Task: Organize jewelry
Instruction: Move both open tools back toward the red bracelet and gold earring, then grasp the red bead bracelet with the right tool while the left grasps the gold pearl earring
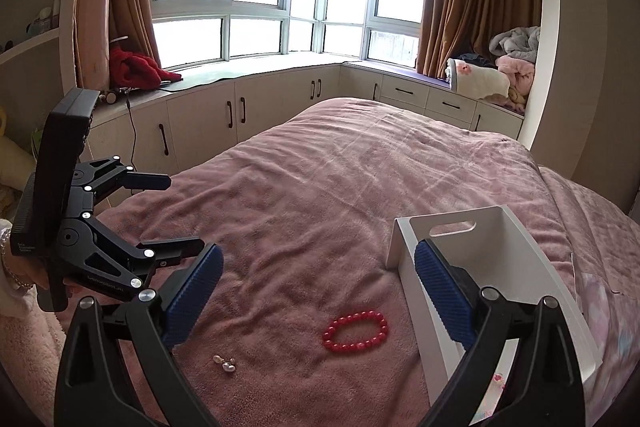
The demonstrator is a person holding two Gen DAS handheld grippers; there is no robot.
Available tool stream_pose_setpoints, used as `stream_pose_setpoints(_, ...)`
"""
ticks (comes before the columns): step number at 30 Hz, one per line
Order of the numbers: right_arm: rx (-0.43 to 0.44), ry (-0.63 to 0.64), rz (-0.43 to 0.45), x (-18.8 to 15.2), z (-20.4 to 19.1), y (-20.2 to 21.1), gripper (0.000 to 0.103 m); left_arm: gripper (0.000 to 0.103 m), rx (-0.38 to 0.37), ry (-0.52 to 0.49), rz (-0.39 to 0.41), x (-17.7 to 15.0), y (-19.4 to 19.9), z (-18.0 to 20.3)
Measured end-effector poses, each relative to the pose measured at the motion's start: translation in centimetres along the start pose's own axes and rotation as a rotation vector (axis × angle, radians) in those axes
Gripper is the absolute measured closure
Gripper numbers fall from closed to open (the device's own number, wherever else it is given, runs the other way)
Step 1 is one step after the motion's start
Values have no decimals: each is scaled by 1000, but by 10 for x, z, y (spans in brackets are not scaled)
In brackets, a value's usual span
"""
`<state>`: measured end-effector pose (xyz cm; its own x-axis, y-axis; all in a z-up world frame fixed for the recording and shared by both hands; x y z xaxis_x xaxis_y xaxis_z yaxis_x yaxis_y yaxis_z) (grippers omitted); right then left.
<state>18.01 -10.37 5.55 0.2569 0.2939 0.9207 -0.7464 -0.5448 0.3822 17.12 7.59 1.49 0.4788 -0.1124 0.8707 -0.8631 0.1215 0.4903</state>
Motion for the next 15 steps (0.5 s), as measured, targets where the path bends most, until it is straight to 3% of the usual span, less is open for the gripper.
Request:
stream_pose_setpoints(4,8,13,-48,-11,-11,-17,8,4,-45,9,-20,-21,-3,-2)
stream_pose_setpoints(11,-8,24,-139,-37,-17,-41,8,4,-123,-109,-54,-57,-8,16)
stream_pose_setpoints(15,-24,8,-172,-54,-14,-51,8,4,-204,-148,-64,-68,-9,35)
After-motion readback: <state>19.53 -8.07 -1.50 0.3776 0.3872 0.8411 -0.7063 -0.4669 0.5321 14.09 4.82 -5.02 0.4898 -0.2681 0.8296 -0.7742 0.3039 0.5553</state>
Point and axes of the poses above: each gripper's, at about its wrist camera, not at the fingertips, and y roughly against the way its jaws point, z to its right, x to its top, the point moved 4 cm from there along -y, roughly the way its jaws point, and after that the axes turned 10 degrees about z, right-handed, at the moved point
